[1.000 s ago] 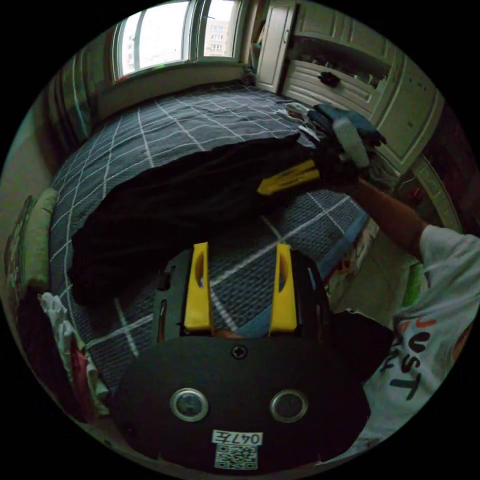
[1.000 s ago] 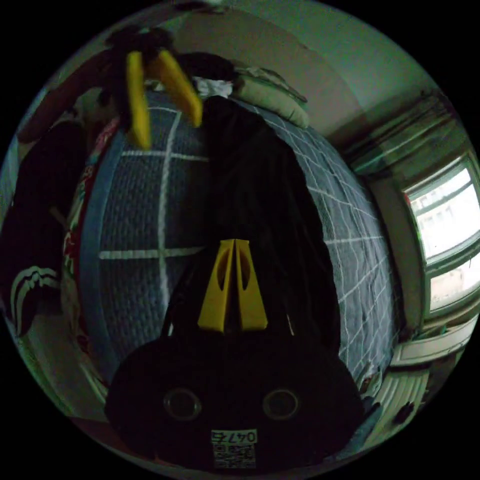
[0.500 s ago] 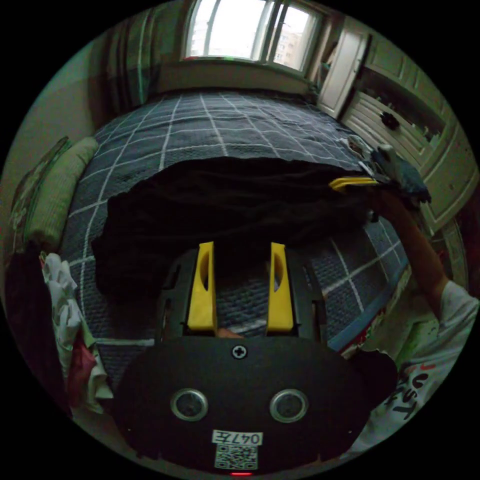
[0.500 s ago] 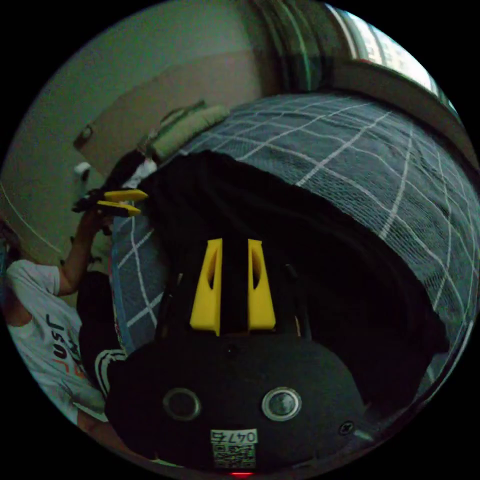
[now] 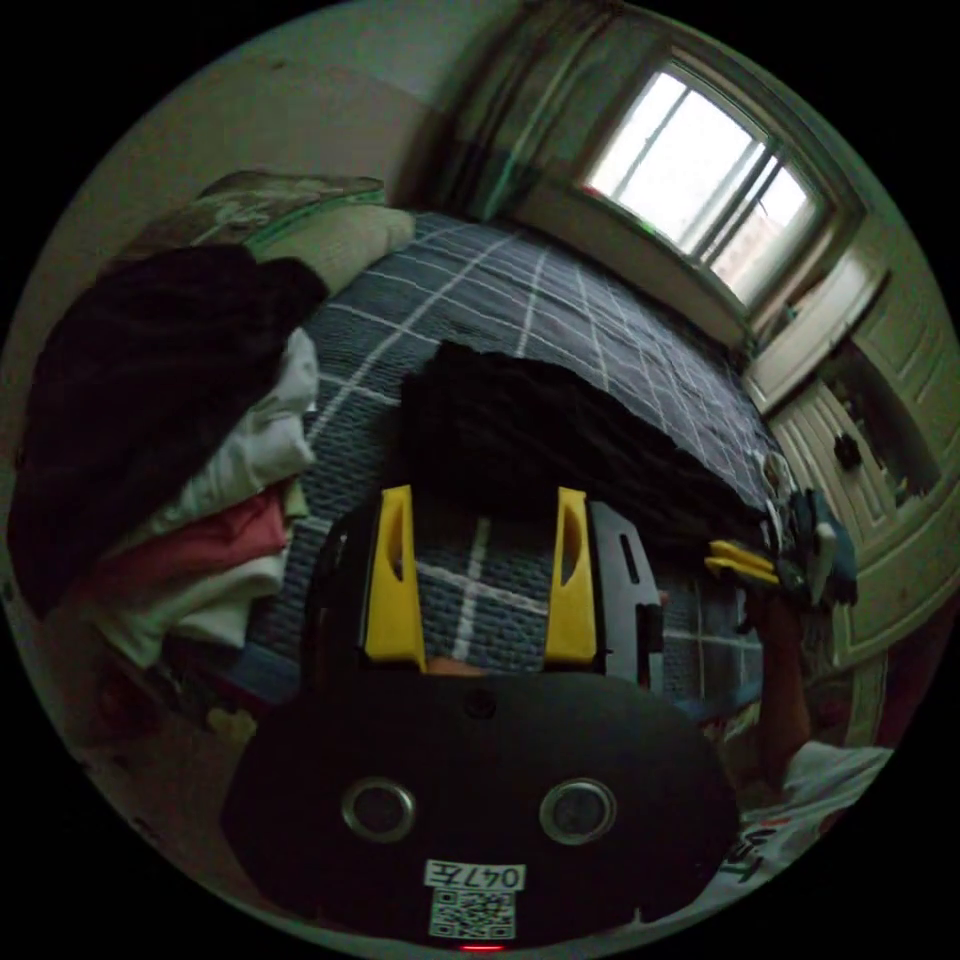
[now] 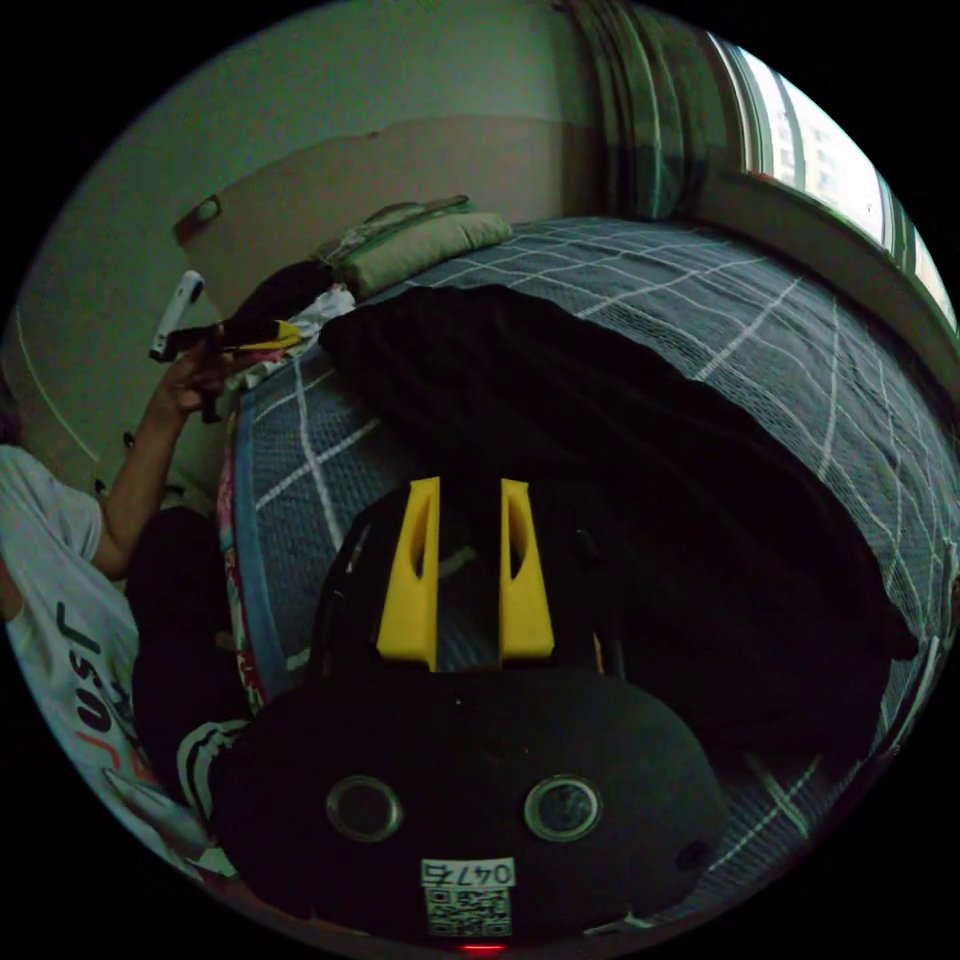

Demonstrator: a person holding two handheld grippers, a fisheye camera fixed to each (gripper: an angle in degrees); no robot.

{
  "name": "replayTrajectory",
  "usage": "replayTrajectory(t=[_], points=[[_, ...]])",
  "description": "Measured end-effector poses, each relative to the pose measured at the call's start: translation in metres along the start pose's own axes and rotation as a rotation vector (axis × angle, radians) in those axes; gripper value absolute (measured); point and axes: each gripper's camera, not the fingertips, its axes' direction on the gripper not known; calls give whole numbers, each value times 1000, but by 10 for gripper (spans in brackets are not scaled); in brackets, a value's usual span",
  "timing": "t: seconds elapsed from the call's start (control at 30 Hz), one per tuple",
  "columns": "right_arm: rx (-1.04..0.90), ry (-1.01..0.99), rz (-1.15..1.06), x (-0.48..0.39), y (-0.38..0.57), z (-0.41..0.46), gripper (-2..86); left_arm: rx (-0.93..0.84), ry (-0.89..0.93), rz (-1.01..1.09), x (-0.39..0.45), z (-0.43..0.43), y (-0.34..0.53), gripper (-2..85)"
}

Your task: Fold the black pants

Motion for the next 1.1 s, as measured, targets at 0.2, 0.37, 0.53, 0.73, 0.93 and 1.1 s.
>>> replayTrajectory(t=[0.2,0.37,0.53,0.73,0.93,1.1], points=[[63,-80,36,-9,19,7,-1,-16,33,-183,-47,3,5,150],[41,-20,17,-23,36,11,-3,19,-12,-286,-83,4,6,178],[53,32,21,-33,54,12,-5,-87,14,-265,-92,27,7,179],[33,26,16,-46,77,12,-5,-18,-87,-125,-94,3,23,82],[43,-18,52,-53,99,16,-5,-17,-64,-24,-109,-18,56,52],[61,-52,57,-65,116,15,-6,-12,38,-57,-131,-36,65,53]])
